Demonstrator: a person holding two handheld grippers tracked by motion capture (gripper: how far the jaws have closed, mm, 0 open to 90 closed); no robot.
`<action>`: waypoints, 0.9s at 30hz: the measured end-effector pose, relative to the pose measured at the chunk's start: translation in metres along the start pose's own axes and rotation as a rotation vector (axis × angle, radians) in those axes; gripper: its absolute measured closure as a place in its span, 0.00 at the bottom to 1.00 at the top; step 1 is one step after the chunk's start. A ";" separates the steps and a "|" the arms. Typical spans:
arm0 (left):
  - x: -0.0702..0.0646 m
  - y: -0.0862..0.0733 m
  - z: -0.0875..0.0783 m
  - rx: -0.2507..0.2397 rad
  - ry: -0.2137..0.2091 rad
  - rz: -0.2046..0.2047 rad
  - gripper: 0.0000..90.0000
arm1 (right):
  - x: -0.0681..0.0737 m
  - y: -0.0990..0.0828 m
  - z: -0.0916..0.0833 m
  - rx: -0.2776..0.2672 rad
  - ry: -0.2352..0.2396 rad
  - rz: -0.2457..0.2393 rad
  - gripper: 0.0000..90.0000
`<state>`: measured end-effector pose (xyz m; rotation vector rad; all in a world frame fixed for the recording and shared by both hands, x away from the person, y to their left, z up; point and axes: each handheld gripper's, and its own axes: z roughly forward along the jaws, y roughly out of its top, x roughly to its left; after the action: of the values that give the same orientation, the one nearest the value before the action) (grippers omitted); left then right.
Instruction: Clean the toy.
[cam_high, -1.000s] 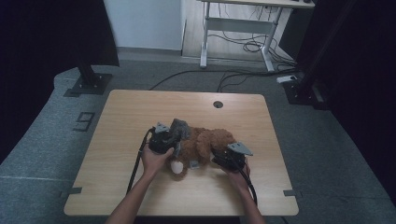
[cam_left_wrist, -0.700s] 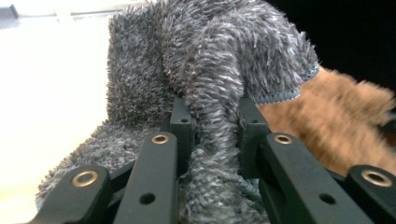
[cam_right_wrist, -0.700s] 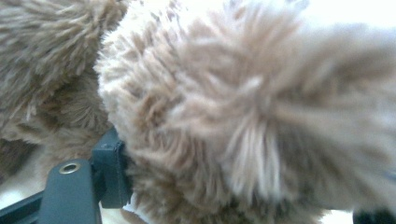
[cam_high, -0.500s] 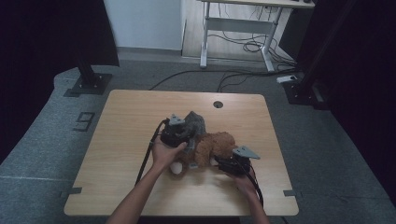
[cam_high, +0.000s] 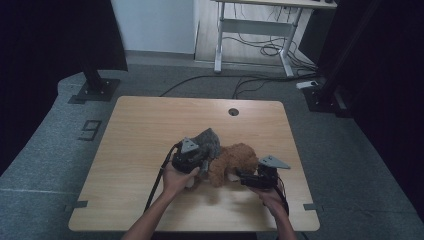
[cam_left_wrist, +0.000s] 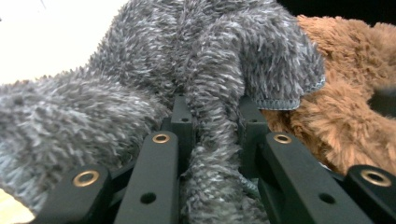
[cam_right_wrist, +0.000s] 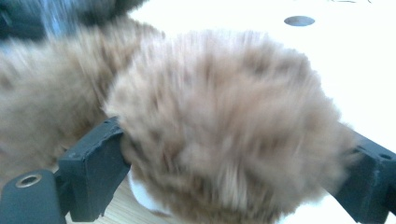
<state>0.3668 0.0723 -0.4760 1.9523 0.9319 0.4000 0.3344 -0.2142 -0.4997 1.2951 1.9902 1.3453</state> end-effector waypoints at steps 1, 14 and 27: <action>-0.001 -0.001 -0.001 -0.003 -0.002 0.002 0.82 | 0.000 0.003 -0.002 -0.002 0.003 0.007 0.10; -0.010 -0.024 -0.023 -0.029 -0.067 -0.002 0.82 | -0.012 -0.003 0.022 0.177 0.079 0.121 0.00; -0.019 -0.005 -0.034 -0.055 -0.066 -0.016 0.81 | -0.006 -0.022 0.019 0.095 0.073 0.111 0.33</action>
<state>0.3314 0.0802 -0.4599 1.8954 0.8844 0.3468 0.3414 -0.2117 -0.5283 1.4384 2.0812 1.3810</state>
